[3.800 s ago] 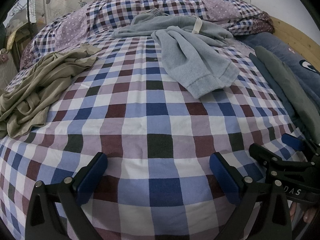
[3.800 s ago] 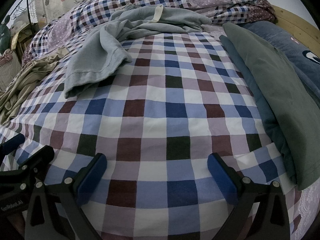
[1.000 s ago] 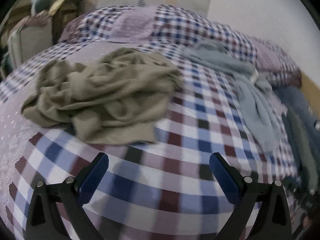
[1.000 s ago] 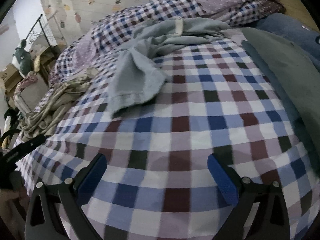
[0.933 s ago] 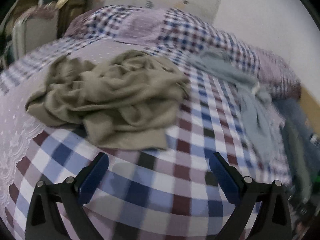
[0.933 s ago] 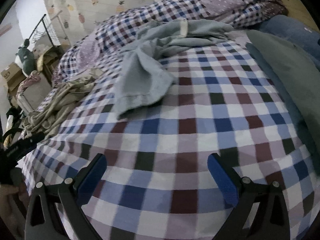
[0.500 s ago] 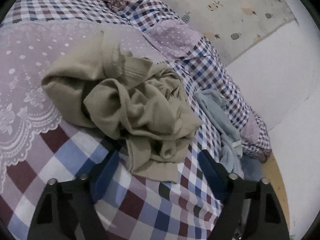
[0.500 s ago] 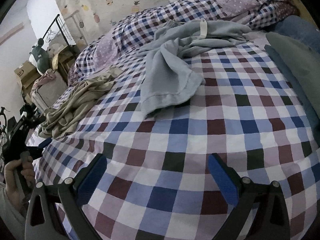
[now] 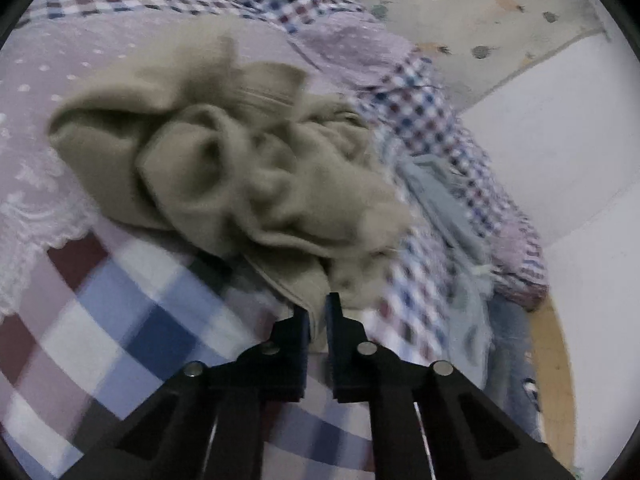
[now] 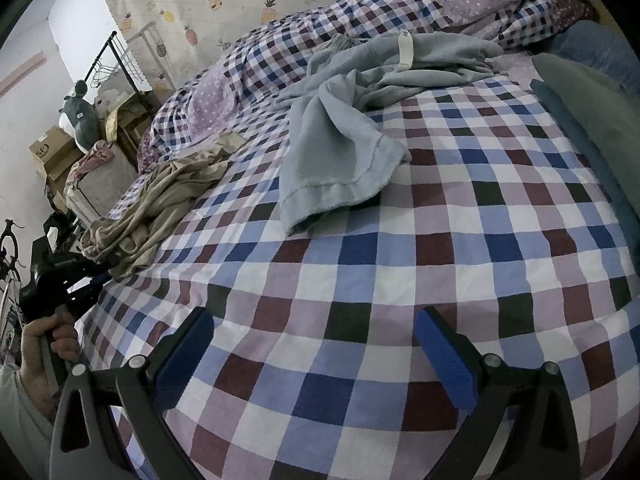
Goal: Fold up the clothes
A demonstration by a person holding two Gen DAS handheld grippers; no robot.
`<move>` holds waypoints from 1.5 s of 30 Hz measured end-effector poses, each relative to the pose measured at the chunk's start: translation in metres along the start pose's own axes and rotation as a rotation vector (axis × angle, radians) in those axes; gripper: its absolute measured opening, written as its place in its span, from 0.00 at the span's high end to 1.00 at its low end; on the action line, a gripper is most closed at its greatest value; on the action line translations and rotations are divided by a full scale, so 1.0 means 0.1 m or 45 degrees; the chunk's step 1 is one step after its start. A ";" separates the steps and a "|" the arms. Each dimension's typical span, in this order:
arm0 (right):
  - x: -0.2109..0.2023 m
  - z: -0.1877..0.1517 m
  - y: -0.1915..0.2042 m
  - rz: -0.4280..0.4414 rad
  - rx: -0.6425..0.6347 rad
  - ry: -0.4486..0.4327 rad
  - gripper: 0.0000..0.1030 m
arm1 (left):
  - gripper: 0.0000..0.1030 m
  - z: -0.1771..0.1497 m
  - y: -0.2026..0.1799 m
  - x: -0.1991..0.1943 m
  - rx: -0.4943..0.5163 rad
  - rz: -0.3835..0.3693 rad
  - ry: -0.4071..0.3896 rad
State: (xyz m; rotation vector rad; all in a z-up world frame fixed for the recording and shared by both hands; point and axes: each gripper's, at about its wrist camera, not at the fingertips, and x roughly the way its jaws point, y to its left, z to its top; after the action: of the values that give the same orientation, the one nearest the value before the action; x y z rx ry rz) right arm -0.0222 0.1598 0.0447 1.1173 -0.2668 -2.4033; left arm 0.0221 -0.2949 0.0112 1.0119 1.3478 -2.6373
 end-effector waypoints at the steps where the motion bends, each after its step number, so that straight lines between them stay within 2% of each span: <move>1: 0.00 0.00 0.01 0.005 -0.003 -0.002 0.00 | 0.96 -0.03 -0.09 -0.02 0.029 -0.035 0.006; 9: -0.10 -0.01 0.11 0.104 -0.020 -0.046 0.00 | 0.99 -0.28 -0.85 -0.19 0.264 -0.314 0.058; 13: -0.20 -0.03 0.28 0.198 -0.080 -0.096 0.00 | 0.99 -0.43 -1.11 -0.28 0.344 -0.395 0.118; 18: -0.37 -0.10 0.68 0.245 -0.270 -0.177 0.00 | 0.99 -0.62 -1.43 -0.40 0.444 -0.497 0.193; 25: -0.46 -0.29 1.18 0.329 -0.482 -0.190 0.00 | 0.99 -0.98 -1.75 -0.41 0.599 -0.606 0.349; 29: -0.52 -0.36 1.31 0.372 -0.516 -0.209 0.03 | 0.99 -1.18 -1.89 -0.41 0.663 -0.645 0.423; 32: -0.53 -0.35 1.34 0.385 -0.490 -0.194 0.37 | 0.99 -1.20 -1.90 -0.40 0.655 -0.642 0.435; 34: -0.51 -0.33 1.30 0.342 -0.467 -0.183 0.76 | 0.99 -1.15 -1.86 -0.40 0.619 -0.645 0.433; 36: -0.50 -0.30 1.22 0.305 -0.420 -0.183 0.91 | 0.98 -1.10 -1.83 -0.39 0.604 -0.620 0.419; 38: -0.50 -0.25 1.10 0.280 -0.352 -0.192 0.95 | 0.95 -1.03 -1.80 -0.39 0.623 -0.566 0.403; 39: -0.51 -0.22 1.04 0.271 -0.323 -0.197 0.96 | 0.90 -1.00 -1.77 -0.39 0.632 -0.543 0.398; 40: -0.52 -0.19 0.99 0.261 -0.299 -0.205 0.97 | 0.77 -0.95 -1.74 -0.41 0.628 -0.515 0.374; 41: -0.53 -0.16 0.94 0.244 -0.280 -0.213 0.98 | 0.67 -0.90 -1.70 -0.42 0.624 -0.488 0.350; 42: -0.54 -0.14 0.89 0.224 -0.262 -0.219 0.98 | 0.47 -0.85 -1.66 -0.45 0.613 -0.469 0.317; 43: -0.55 -0.11 0.83 0.206 -0.245 -0.222 0.98 | 0.31 -0.78 -1.59 -0.50 0.591 -0.461 0.271; 45: -0.55 -0.07 0.73 0.174 -0.210 -0.223 0.98 | 0.20 -0.64 -1.46 -0.60 0.542 -0.438 0.182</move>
State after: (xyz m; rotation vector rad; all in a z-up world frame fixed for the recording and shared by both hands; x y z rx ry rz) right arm 0.0381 0.1239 0.1034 0.7920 -0.1915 -2.3550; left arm 0.0616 -0.1725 0.1225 1.1094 1.0862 -3.2675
